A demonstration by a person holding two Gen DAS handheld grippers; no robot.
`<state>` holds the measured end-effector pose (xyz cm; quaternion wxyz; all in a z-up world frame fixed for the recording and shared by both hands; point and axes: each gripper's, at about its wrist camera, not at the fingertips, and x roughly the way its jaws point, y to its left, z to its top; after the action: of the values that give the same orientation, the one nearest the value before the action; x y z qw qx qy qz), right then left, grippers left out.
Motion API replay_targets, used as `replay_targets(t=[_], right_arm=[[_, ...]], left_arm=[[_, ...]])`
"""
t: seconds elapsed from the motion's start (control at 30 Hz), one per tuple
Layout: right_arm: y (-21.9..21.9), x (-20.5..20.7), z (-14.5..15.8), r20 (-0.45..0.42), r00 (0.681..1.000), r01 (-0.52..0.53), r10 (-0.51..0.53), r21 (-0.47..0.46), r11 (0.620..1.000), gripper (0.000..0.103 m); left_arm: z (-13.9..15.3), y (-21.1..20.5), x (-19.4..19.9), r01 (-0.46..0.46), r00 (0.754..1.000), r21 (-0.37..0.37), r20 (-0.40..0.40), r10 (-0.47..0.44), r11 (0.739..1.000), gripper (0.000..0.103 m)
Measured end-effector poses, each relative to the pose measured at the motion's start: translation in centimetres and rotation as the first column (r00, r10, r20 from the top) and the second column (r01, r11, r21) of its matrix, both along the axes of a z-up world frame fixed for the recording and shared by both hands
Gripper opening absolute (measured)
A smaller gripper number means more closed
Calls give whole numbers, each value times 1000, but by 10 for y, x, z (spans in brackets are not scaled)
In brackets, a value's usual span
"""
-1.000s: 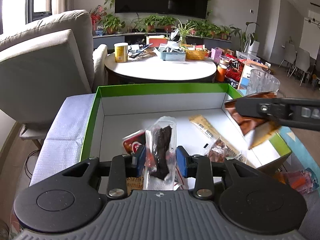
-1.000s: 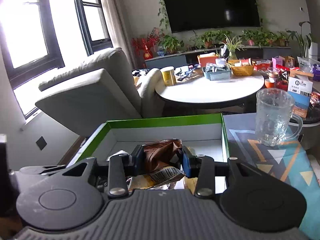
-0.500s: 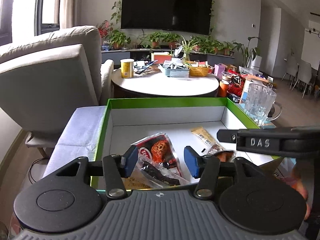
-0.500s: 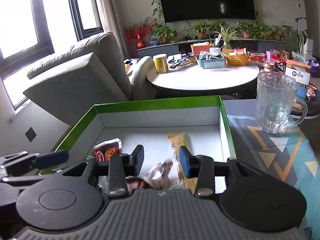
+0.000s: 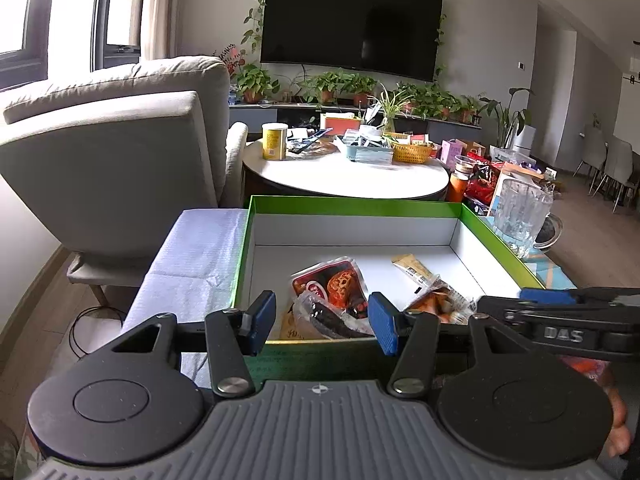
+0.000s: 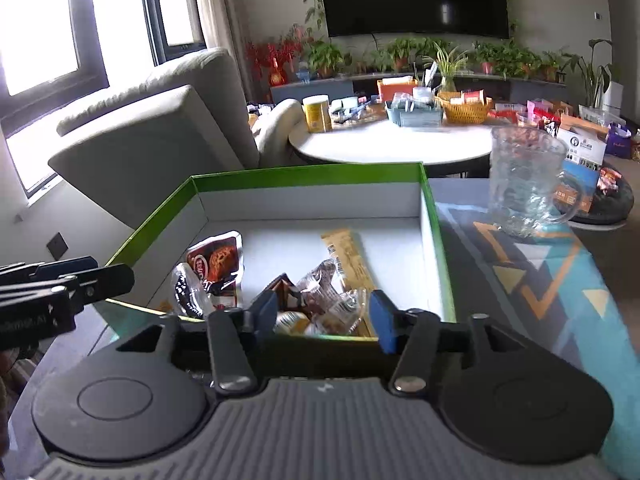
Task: Organize snacks
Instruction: 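Lower both packets into the green box and open both tools, then move both tools back to the snack pile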
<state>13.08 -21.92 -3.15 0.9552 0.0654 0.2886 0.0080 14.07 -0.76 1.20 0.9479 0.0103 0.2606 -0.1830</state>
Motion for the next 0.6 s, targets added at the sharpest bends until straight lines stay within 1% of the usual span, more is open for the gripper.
replay_targets(t=[0.13, 0.27, 0.33, 0.43, 0.6], right_arm=[[-1, -22, 5, 38, 999, -1, 2, -35, 999, 43], [-7, -43, 7, 15, 1000, -23, 23, -9, 1000, 43], [-9, -51, 5, -3, 1000, -31, 31, -2, 1000, 43], [-9, -61, 0, -36, 998, -53, 53, 16, 998, 43], [2, -71, -16, -91, 990, -104, 104, 8, 995, 43]], left_arm=[[-1, 8, -9, -9, 1000, 4, -6, 9, 1000, 48], [-4, 16, -21, 0, 1000, 0, -28, 0, 1000, 48], [-7, 20, -27, 8, 999, 11, -41, -7, 1000, 48], [-13, 26, -37, 16, 998, 34, -54, -14, 999, 48], [-23, 35, -52, 52, 994, 39, -94, -48, 998, 48]])
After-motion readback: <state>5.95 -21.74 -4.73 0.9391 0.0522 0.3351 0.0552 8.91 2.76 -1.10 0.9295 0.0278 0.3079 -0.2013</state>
